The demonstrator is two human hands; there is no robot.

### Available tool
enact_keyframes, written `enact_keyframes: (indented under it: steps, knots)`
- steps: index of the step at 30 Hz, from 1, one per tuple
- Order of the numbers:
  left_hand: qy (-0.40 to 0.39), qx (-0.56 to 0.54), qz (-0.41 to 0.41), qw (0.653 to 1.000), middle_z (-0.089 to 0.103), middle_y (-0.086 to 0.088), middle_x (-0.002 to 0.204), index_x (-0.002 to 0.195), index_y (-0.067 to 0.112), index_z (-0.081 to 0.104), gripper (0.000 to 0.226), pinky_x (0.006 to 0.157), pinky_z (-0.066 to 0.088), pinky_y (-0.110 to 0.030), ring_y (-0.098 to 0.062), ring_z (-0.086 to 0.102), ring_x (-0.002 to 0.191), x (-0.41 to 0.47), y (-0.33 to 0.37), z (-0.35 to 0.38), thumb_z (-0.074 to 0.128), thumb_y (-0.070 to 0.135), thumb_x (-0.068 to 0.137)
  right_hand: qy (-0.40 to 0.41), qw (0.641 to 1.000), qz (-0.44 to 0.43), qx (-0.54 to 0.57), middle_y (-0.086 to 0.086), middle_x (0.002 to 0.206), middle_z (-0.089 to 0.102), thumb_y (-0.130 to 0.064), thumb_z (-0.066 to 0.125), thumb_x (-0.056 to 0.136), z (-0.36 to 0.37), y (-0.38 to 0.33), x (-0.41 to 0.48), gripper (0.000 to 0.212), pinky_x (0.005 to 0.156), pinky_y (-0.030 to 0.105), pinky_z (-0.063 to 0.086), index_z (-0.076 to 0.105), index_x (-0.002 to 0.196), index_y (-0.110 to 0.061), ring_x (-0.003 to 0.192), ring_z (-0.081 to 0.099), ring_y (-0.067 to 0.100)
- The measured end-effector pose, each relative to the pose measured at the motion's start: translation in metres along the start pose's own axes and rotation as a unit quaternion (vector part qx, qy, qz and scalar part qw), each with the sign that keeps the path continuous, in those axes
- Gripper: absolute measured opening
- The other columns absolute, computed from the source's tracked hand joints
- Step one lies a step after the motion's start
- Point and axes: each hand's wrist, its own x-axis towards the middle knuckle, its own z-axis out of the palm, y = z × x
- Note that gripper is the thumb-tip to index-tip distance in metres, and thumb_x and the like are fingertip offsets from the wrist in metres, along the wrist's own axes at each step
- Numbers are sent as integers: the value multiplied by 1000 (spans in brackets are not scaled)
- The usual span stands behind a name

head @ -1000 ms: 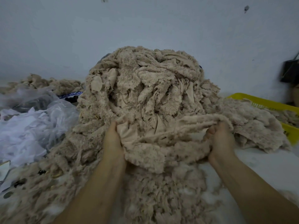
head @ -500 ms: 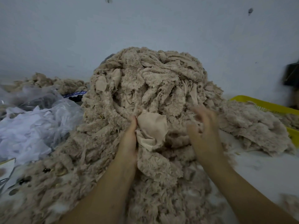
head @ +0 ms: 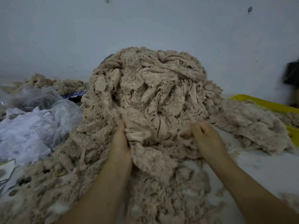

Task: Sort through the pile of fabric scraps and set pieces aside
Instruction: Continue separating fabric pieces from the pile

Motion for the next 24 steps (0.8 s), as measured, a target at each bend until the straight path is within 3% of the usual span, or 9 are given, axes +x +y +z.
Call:
enact_keyframes:
  steps: [3,6,9,11,13,15,18,20,24]
  knots:
    - [-106,96,-25,989,71,-7,64,82,7,75,43,50,58,-32,-21,71,56,-10,-17,8,60,46,94,-68,997,-22,-9,-3,117,50,-74,26,85,11,-4,-5,56,100,24,31,61,85,-30,119,41,14]
    - [-182,140,-41,972,74,-22,99,120,1,67,44,64,61,-36,-30,74,81,-15,-25,11,62,35,93,-113,992,-44,28,-22,129,39,-92,29,72,19,-12,-12,76,100,15,29,53,122,-39,127,36,0]
    - [-198,268,27,942,76,-11,88,125,4,65,39,61,58,-26,-20,74,75,-16,-32,9,63,28,94,-135,989,-37,38,-23,133,39,-86,41,77,22,-13,-14,78,102,20,36,48,135,-35,125,40,-4]
    - [-195,367,74,907,78,-5,92,123,7,65,39,66,58,-22,-16,75,81,-19,-37,10,64,32,93,-125,990,-21,54,-14,121,54,-67,49,87,23,-12,-14,55,92,15,40,60,119,-24,110,51,-3]
    - [-211,425,95,875,76,-7,106,118,12,67,45,83,58,-28,-19,73,97,-22,-41,11,66,42,85,-98,990,-17,103,-17,84,61,-42,53,97,22,-11,-12,22,67,7,41,62,85,-26,77,56,-9]
    - [-234,457,106,852,77,-2,102,107,17,71,42,86,56,-27,-16,73,96,-27,-42,13,66,47,78,-80,990,-31,114,-19,62,54,-31,51,101,21,-7,-10,31,56,8,38,52,70,-27,58,50,-6]
    - [-269,472,111,832,76,6,91,96,21,71,32,76,54,-19,-8,71,85,-29,-41,13,63,48,80,-54,987,-13,148,-24,64,57,-34,49,102,23,-4,-10,29,58,7,39,55,74,-31,61,52,-8]
    - [-290,458,96,835,77,1,98,100,23,73,33,76,56,-21,-13,72,90,-29,-40,11,62,47,82,4,980,56,189,-18,68,60,-36,47,102,21,-1,-5,30,62,20,43,60,76,-31,65,55,-1]
    - [-258,387,72,882,77,-7,98,99,25,78,34,69,57,-24,-18,74,85,-29,-35,10,66,48,78,111,958,154,214,-10,63,63,-37,43,103,-1,15,12,32,59,34,43,61,80,-24,66,57,18]
